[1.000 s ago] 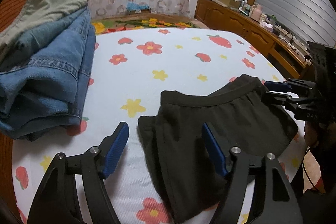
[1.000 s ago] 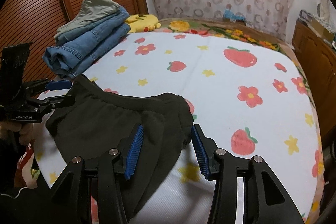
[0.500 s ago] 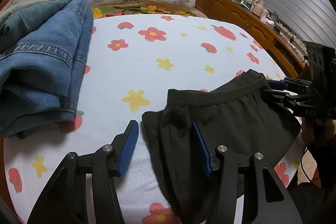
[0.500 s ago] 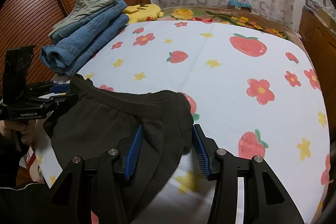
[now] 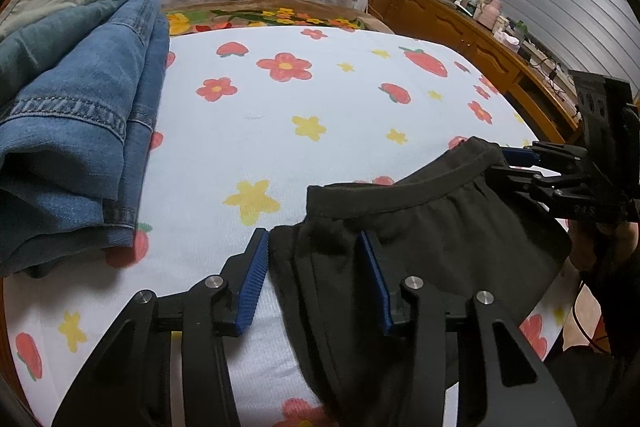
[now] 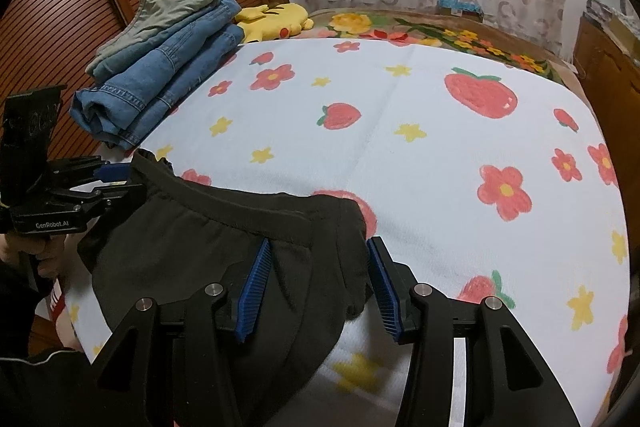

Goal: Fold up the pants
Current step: 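Move the left gripper to the waistband edge and close on it, then lift the folded black pants with the left gripper toward the jeans stack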

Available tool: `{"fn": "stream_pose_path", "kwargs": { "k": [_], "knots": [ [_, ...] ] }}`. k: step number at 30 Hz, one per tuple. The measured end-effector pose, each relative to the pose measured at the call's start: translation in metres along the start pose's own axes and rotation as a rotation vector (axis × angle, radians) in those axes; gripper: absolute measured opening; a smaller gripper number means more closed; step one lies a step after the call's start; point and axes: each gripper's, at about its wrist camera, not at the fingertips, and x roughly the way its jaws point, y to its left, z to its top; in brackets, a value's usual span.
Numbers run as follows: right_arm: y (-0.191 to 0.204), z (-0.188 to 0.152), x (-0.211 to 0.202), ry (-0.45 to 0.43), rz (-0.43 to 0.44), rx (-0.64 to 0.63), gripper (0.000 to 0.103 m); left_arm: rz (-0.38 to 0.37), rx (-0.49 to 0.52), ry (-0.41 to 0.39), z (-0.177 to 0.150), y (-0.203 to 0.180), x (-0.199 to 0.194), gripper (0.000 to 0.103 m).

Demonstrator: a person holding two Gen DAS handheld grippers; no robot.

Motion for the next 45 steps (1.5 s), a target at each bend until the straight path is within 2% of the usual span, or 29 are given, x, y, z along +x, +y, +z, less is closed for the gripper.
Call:
{"fn": "stream_pose_path", "kwargs": {
  "k": [4, 6, 8, 9, 11, 14, 19, 26, 34, 45],
  "knots": [
    [0.000, 0.001, 0.000, -0.002, 0.009, 0.007, 0.051, -0.014, 0.000, 0.002, 0.001, -0.001, 0.001, 0.044],
    [0.000, 0.001, 0.001, -0.001, 0.014, 0.008, 0.051, -0.027, -0.001, 0.003, 0.001, -0.001, 0.001, 0.036],
    [0.001, 0.001, 0.002, 0.002, 0.026, 0.007, 0.051, -0.031, 0.001, 0.004, 0.002, -0.003, 0.002, 0.034],
    [0.001, 0.002, 0.003, 0.004, 0.032, 0.006, 0.048, -0.035, 0.002, 0.005, 0.002, -0.003, 0.002, 0.031],
    [0.002, 0.003, 0.004, 0.012, 0.058, 0.004, 0.035, -0.044, 0.003, 0.004, 0.002, -0.004, 0.001, 0.028],
    [0.004, 0.003, 0.006, 0.019, 0.070, -0.012, 0.025, -0.050, 0.006, 0.001, 0.002, -0.004, 0.000, 0.021],
    [0.005, 0.006, 0.003, 0.004, 0.090, -0.021, 0.017, -0.066, 0.000, -0.018, 0.004, -0.005, -0.008, 0.016],
    [0.014, 0.014, -0.011, -0.054, 0.102, -0.059, 0.016, -0.059, -0.008, -0.060, 0.009, -0.005, -0.025, 0.014],
    [0.027, 0.031, -0.028, -0.128, 0.091, -0.125, 0.015, -0.037, -0.007, -0.147, 0.023, -0.002, -0.053, 0.013],
    [0.048, 0.065, -0.040, -0.229, 0.083, -0.219, 0.015, 0.056, 0.035, -0.277, 0.063, 0.001, -0.089, 0.013]
  ]
}}
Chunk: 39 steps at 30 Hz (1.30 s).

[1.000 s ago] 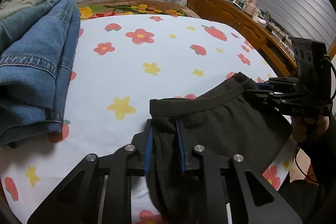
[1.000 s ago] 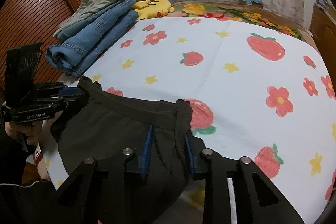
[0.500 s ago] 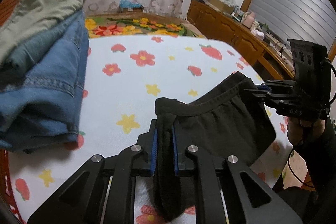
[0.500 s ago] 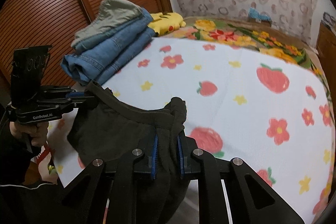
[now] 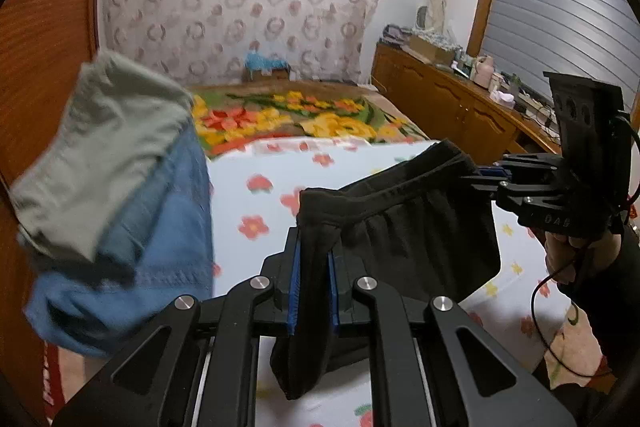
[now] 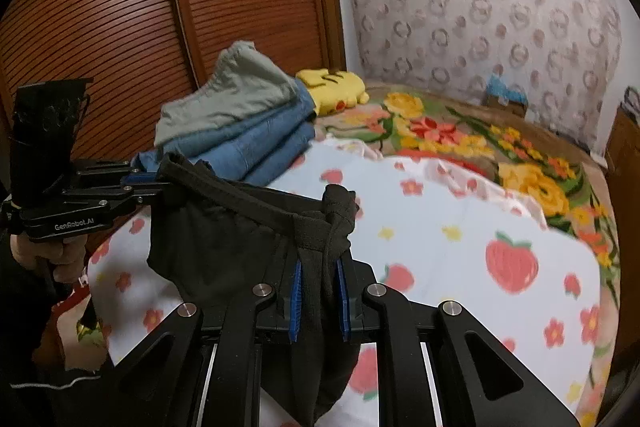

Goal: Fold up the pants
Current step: 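Lift the folded black pants with the left gripper toward the jeans stack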

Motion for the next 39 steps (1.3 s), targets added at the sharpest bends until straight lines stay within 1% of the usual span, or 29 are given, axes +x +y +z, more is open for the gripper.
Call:
{"fn": "stream_pose_path", "kwargs": {
  "k": [4, 9, 17, 22, 31, 39],
  "knots": [
    [0.004, 0.012, 0.001, -0.028, -0.003, -0.027, 0.015, 0.032, 0.015, -0.036, 0.015, 0.005, -0.006, 0.013],
    [0.005, 0.026, 0.005, -0.057, -0.001, -0.053, 0.015, 0.052, 0.019, -0.066, 0.026, 0.014, -0.012, 0.013],
    [0.011, 0.055, 0.014, -0.086, 0.012, -0.099, 0.015, 0.079, -0.004, -0.110, 0.040, 0.038, -0.026, 0.013],
    [0.019, 0.083, 0.024, -0.115, 0.018, -0.159, 0.015, 0.106, -0.023, -0.151, 0.050, 0.055, -0.038, 0.013],
    [0.035, 0.136, 0.067, -0.151, 0.048, -0.247, 0.015, 0.180, -0.055, -0.227, 0.065, 0.088, -0.058, 0.013],
    [0.044, 0.168, 0.126, -0.115, 0.058, -0.329, 0.015, 0.215, -0.118, -0.231, 0.058, 0.116, -0.057, 0.013]
  ]
}}
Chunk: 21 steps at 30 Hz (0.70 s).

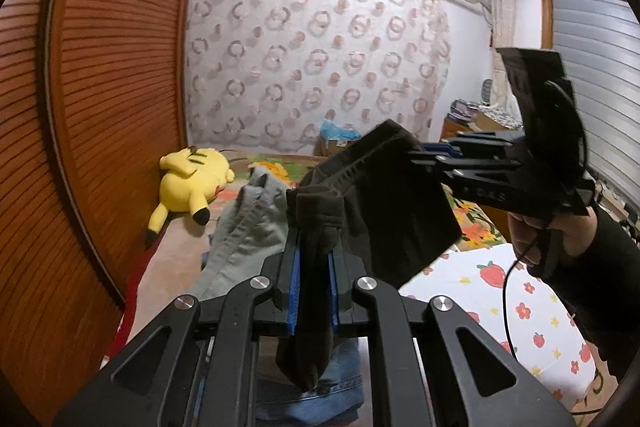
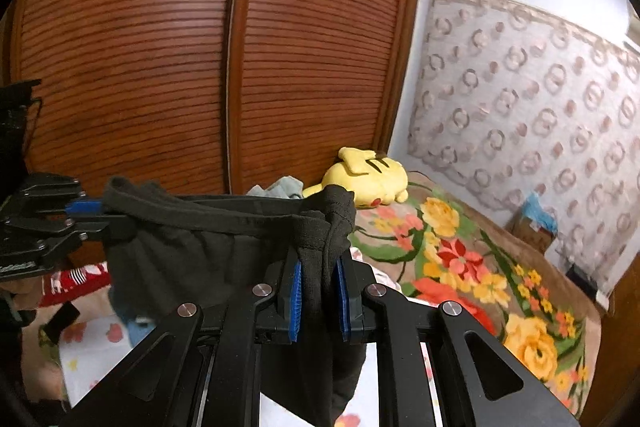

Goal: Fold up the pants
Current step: 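Lift the folded black pants with the left gripper toward the jeans stack, then lower the black pants onto the jeans stack and open the left gripper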

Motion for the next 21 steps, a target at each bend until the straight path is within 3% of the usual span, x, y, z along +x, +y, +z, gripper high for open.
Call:
{"fn": "stream_pose_path", "kwargs": {
  "k": [10, 15, 21],
  "knots": [
    [0.009, 0.036, 0.083, 0.034, 0.065, -0.112, 0.015, 0.079, -0.075, 0.035, -0.016, 0.033, 0.007, 0.013],
    [0.009, 0.035, 0.113, 0.039, 0.090, -0.094, 0.015, 0.148, -0.097, 0.078, -0.026, 0.048, 0.020, 0.013],
    [-0.004, 0.026, 0.117, 0.032, 0.092, -0.002, 0.030, 0.163, -0.145, 0.114, -0.039, 0.059, 0.022, 0.016]
  ]
}}
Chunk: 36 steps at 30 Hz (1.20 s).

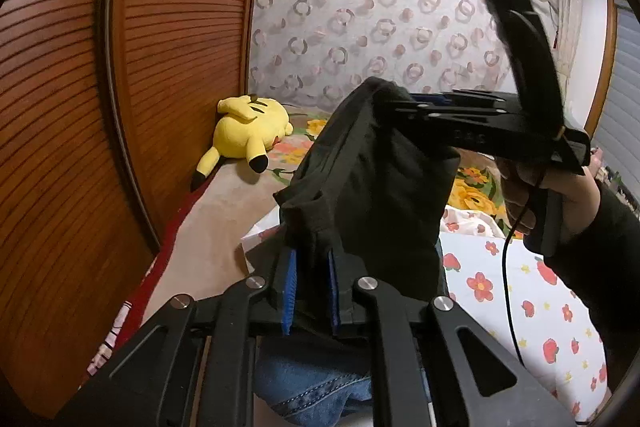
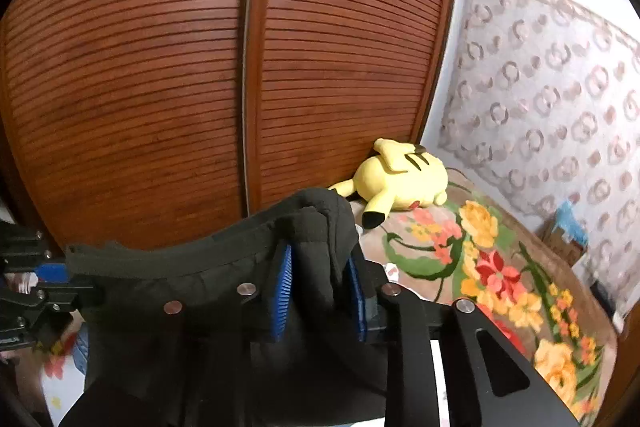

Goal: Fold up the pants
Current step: 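Lower the black pants onto the jeans stack and open the left gripper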

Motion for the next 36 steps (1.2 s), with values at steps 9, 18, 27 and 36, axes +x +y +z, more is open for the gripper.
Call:
{"fn": "stream_pose_path", "kwargs": {
  "k": [9, 18, 27, 36],
  "knots": [
    [-0.001, -0.018, -0.051, -0.093, -0.029, 0.057, 0.041, -0.004, 0.064, -0.057, 0.010, -0.020, -0.015, 0.050],
    [0.013, -0.052, -0.046, -0.015, 0.057, 0.061, 0.041, -0.031, 0.116, 0.046, 0.000, -0.035, 0.022, 0.050],
    [-0.011, -0.061, 0.000, 0.081, 0.063, 0.138, 0.041, -0.039, 0.092, 0.138, -0.016, -0.027, 0.048, 0.051],
    [-0.009, -0.066, -0.010, 0.067, 0.051, 0.178, 0.041, -0.045, 0.108, 0.133, -0.016, -0.034, 0.044, 0.061]
  ]
}}
